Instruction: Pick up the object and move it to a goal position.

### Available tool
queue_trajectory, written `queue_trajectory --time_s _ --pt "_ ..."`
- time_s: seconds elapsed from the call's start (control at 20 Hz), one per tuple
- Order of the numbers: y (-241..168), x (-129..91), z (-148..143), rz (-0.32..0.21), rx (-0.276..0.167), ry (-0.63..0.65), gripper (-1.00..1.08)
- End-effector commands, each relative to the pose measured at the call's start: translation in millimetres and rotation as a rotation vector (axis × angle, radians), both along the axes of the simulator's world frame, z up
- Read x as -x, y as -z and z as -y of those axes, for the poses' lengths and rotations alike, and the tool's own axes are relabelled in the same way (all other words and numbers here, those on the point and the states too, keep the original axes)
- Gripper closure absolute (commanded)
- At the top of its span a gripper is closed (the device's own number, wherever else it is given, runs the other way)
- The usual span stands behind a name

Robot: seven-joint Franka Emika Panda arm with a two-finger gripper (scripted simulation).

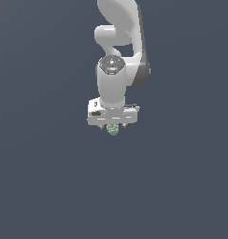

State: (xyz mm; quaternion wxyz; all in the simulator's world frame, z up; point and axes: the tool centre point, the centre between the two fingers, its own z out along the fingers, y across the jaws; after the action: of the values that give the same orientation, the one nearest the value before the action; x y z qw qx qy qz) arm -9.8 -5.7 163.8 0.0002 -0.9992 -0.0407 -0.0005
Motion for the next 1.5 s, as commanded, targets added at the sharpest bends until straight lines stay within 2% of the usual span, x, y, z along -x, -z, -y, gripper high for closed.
queue_trajectory --time_s 0.0,1.05,1.45 --pt "5.2 4.4 0.7 0.0 0.001 -0.053 -0.92" --pt "54.7 55.1 2.7 -0.002 0.003 -0.623 -0.92" --pt "66.0 69.7 1.8 -0.001 0.002 -0.773 -0.92"
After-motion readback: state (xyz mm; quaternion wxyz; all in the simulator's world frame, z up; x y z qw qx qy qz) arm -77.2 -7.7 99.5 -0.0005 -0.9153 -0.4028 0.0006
